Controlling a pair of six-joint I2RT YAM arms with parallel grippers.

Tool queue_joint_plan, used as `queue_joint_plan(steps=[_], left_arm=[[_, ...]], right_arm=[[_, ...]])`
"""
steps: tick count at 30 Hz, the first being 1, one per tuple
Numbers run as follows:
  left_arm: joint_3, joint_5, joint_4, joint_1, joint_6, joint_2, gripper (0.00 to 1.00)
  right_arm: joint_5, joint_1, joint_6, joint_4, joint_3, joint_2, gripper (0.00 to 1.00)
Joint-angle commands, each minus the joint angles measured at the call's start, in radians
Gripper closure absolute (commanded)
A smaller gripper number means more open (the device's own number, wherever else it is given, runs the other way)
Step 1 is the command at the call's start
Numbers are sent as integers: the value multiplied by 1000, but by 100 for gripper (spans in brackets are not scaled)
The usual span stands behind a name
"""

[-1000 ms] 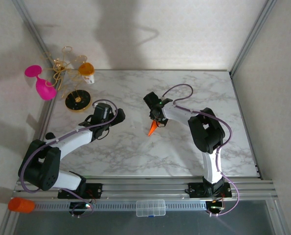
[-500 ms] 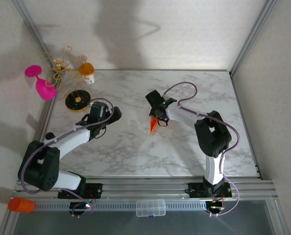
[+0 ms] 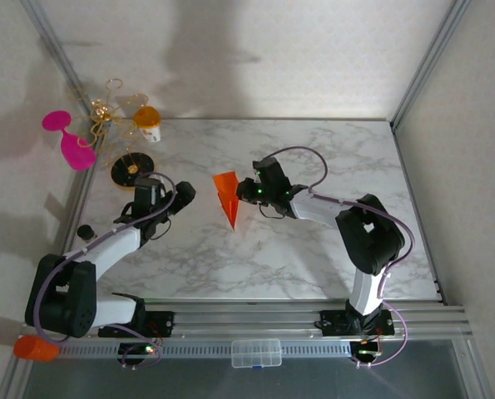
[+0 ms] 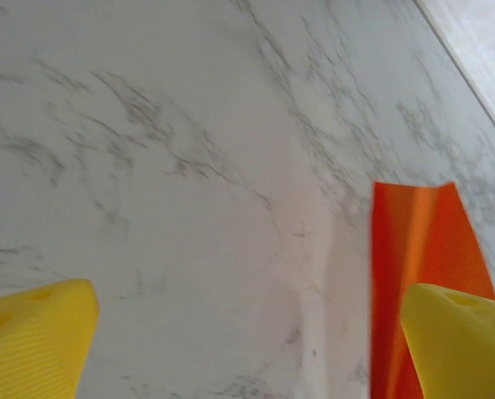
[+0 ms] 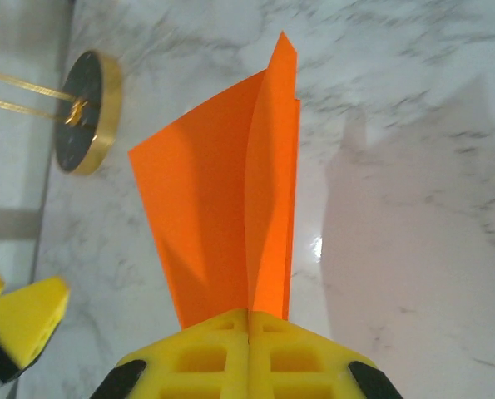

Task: Fold a paper plane with a square sheet of paper (pick it up from the middle)
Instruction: Turn over the paper plane at the center of the table.

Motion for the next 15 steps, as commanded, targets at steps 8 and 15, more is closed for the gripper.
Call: queue_joint_plan(steps=[8,15], left_arm=[[-18,189,161,-107,-93,135,27],[6,220,233,-178,-137,235,48]], right_arm=[[-189,-48,15,228,-134,53,100],[-174,-68,10,228,-177,69,100]])
